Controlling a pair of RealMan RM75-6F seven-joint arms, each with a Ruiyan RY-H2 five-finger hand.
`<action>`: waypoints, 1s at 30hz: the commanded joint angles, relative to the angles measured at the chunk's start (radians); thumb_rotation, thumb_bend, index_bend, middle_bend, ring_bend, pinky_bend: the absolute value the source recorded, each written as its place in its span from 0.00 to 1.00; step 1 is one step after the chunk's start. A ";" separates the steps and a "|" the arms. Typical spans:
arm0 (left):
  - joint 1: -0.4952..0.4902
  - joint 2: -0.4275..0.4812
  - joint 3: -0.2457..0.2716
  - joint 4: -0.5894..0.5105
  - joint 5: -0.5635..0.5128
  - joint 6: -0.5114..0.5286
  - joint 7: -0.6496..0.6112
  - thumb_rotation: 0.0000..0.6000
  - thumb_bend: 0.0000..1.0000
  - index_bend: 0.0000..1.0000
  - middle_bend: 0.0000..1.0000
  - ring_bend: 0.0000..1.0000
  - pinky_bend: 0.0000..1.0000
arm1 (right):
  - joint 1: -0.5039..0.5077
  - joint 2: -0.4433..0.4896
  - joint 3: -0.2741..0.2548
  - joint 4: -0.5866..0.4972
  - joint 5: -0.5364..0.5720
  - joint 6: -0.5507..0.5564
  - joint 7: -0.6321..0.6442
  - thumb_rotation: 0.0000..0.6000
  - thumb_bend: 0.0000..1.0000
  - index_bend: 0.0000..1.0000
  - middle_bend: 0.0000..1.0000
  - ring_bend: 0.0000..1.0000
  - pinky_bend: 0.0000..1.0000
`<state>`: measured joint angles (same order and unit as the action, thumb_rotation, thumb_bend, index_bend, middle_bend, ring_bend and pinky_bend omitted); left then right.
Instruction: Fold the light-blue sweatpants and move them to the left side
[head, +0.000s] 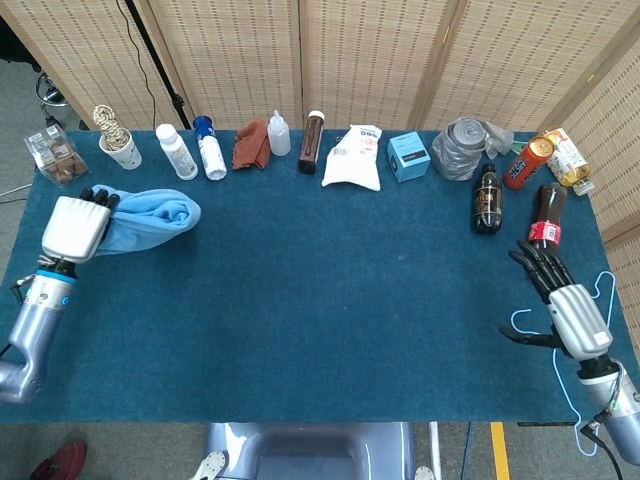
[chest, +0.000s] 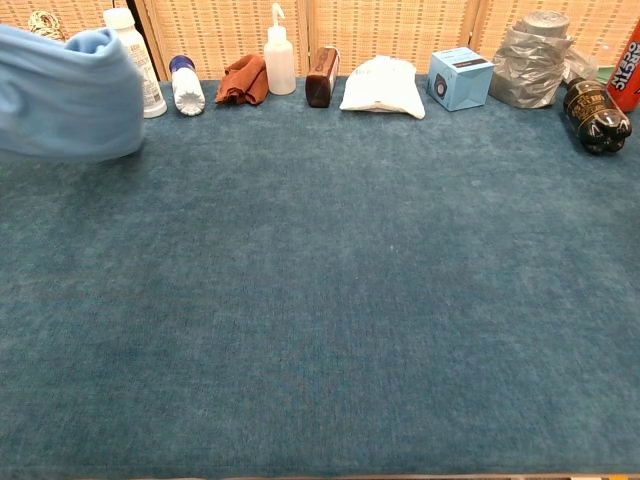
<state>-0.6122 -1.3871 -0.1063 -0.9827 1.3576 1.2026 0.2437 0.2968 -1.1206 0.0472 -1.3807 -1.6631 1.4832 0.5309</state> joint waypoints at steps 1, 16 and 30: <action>0.022 0.000 0.014 0.031 -0.010 -0.016 -0.013 1.00 0.73 0.81 0.75 0.78 0.84 | 0.000 0.000 0.000 -0.001 0.000 0.000 -0.001 1.00 0.00 0.00 0.00 0.00 0.00; 0.040 -0.018 0.088 0.050 0.148 0.045 -0.090 1.00 0.47 0.61 0.54 0.54 0.69 | 0.000 0.004 -0.002 -0.005 0.002 -0.005 -0.002 1.00 0.00 0.00 0.00 0.00 0.00; 0.058 0.043 0.099 -0.135 0.191 0.067 -0.084 1.00 0.00 0.00 0.00 0.00 0.06 | -0.002 0.011 -0.003 -0.009 0.003 -0.003 0.006 1.00 0.00 0.00 0.00 0.00 0.00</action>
<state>-0.5599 -1.3631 -0.0061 -1.0810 1.5275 1.2384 0.1953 0.2949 -1.1097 0.0446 -1.3902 -1.6602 1.4799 0.5374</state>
